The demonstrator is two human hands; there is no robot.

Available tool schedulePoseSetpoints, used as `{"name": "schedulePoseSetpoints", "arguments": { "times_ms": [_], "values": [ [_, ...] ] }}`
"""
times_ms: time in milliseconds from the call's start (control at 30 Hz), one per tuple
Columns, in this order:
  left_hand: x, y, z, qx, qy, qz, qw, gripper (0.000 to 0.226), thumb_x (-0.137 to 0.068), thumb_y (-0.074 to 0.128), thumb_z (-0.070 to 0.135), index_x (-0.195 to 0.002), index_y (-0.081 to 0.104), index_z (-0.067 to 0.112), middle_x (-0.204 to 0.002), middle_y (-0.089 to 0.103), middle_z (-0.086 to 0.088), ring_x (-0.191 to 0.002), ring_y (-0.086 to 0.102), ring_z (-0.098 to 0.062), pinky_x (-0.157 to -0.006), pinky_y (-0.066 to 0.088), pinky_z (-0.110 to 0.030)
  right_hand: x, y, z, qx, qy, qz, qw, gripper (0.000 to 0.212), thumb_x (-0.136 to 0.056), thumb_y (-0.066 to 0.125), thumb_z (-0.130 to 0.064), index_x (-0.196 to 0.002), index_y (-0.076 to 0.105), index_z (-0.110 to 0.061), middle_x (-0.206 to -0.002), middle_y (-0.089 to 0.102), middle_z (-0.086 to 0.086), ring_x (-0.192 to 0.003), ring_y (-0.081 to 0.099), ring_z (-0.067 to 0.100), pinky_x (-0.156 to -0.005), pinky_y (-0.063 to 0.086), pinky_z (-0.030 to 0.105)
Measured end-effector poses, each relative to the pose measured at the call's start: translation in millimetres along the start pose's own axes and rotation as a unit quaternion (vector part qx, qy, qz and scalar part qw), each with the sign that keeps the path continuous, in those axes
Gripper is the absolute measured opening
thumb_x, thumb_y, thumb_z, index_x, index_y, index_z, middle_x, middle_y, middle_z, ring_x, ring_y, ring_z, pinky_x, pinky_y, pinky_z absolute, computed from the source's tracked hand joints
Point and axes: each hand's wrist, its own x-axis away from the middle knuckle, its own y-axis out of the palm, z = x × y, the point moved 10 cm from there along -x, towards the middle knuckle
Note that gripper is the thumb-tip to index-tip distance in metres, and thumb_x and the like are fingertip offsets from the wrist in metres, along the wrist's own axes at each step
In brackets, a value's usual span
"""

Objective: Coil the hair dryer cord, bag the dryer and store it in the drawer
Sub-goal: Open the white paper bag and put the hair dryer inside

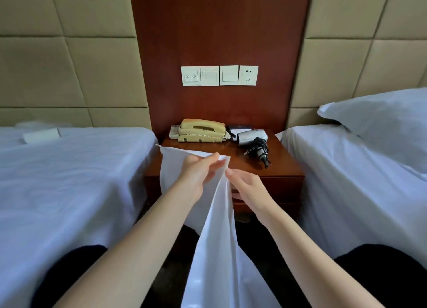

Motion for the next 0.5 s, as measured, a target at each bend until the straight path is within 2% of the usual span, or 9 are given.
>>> {"name": "schedulePoseSetpoints", "arguments": {
  "times_ms": [67,100,167,233,300,333,367,400,500],
  "values": [
    [1.8,13.1,24.4,-0.014,0.025,-0.018,0.999,0.025,-0.089,0.062,0.014,-0.109,0.062,-0.001,-0.09,0.072,-0.005,-0.089,0.069,-0.014,-0.082,0.049,-0.028,-0.9,-8.6,-22.8,-0.004,-0.016,0.011,1.0,0.074,-0.086,0.05,-0.057,-0.104,0.048,0.015,-0.112,0.048,0.038,-0.1,0.05,0.05,-0.091,0.041,0.061],
    [2.7,19.2,37.0,-0.015,0.04,-0.026,0.999,0.024,-0.089,0.062,0.013,-0.109,0.062,0.0,-0.088,0.072,-0.004,-0.086,0.069,-0.012,-0.084,0.049,-0.029,-2.1,-13.0,-35.7,0.0,-0.029,0.016,0.999,0.078,-0.082,0.051,-0.06,-0.101,0.048,0.015,-0.106,0.05,0.039,-0.086,0.053,0.047,-0.087,0.045,0.061],
    [3.9,27.4,63.9,-0.027,0.077,-0.023,0.996,0.018,-0.087,0.064,0.016,-0.101,0.063,0.005,-0.087,0.073,-0.002,-0.089,0.069,-0.014,-0.093,0.05,-0.033,-7.2,-23.7,-58.8,0.024,-0.05,0.027,0.998,0.081,-0.074,0.055,-0.064,-0.094,0.052,0.014,-0.084,0.052,0.036,-0.071,0.048,0.027,-0.076,0.05,0.049],
    [7.7,35.3,94.7,-0.046,0.117,-0.015,0.992,0.016,-0.085,0.066,0.02,-0.095,0.063,0.008,-0.088,0.074,-0.001,-0.097,0.068,-0.019,-0.092,0.05,-0.035,-13.3,-36.3,-81.4,0.06,-0.063,0.046,0.995,0.072,-0.074,0.058,-0.058,-0.088,0.055,0.012,-0.075,0.052,0.03,-0.067,0.046,0.027,-0.077,0.051,0.049],
    [13.4,45.8,128.6,-0.044,0.158,-0.023,0.986,0.014,-0.086,0.066,0.019,-0.095,0.064,0.009,-0.096,0.073,-0.003,-0.1,0.068,-0.02,-0.081,0.049,-0.029,-19.0,-49.5,-106.0,0.081,-0.077,0.068,0.991,0.055,-0.078,0.057,-0.043,-0.079,0.054,0.011,-0.067,0.047,0.02,-0.063,0.042,0.028,-0.059,0.042,0.04],
    [16.9,50.8,145.6,-0.038,0.175,-0.031,0.983,0.008,-0.086,0.065,0.017,-0.092,0.064,0.011,-0.099,0.072,-0.005,-0.1,0.067,-0.019,-0.076,0.047,-0.026,-21.8,-57.0,-118.2,0.088,-0.084,0.082,0.989,0.047,-0.079,0.056,-0.037,-0.073,0.052,0.01,-0.065,0.043,0.014,-0.062,0.038,0.025,-0.059,0.029,0.034],
    [22.0,55.0,163.2,-0.034,0.192,-0.039,0.98,0.002,-0.088,0.063,0.015,-0.088,0.063,0.013,-0.101,0.071,-0.005,-0.099,0.067,-0.018,-0.073,0.046,-0.025,-24.3,-64.8,-130.2,0.097,-0.09,0.096,0.987,0.042,-0.082,0.055,-0.032,-0.068,0.051,0.007,-0.064,0.041,0.011,-0.06,0.037,0.021,-0.058,0.029,0.031],
    [25.5,57.4,179.8,-0.029,0.206,-0.045,0.977,0.006,-0.089,0.061,0.015,-0.084,0.061,0.015,-0.099,0.071,-0.006,-0.098,0.067,-0.017,-0.073,0.044,-0.026,-26.5,-72.3,-141.5,0.112,-0.095,0.11,0.983,0.038,-0.085,0.055,-0.029,-0.064,0.052,0.003,-0.062,0.041,0.008,-0.058,0.036,0.018,-0.055,0.027,0.027],
    [31.3,56.4,225.0,-0.025,0.245,-0.042,0.968,0.014,-0.092,0.058,0.018,-0.078,0.058,0.016,-0.093,0.069,-0.004,-0.097,0.065,-0.017,-0.078,0.044,-0.029,-30.7,-88.7,-176.9,0.151,-0.123,0.141,0.971,0.045,-0.089,0.054,-0.025,-0.049,0.037,-0.012,-0.044,0.031,-0.011,-0.043,0.025,0.006,-0.044,0.017,0.021]
  ]
}}
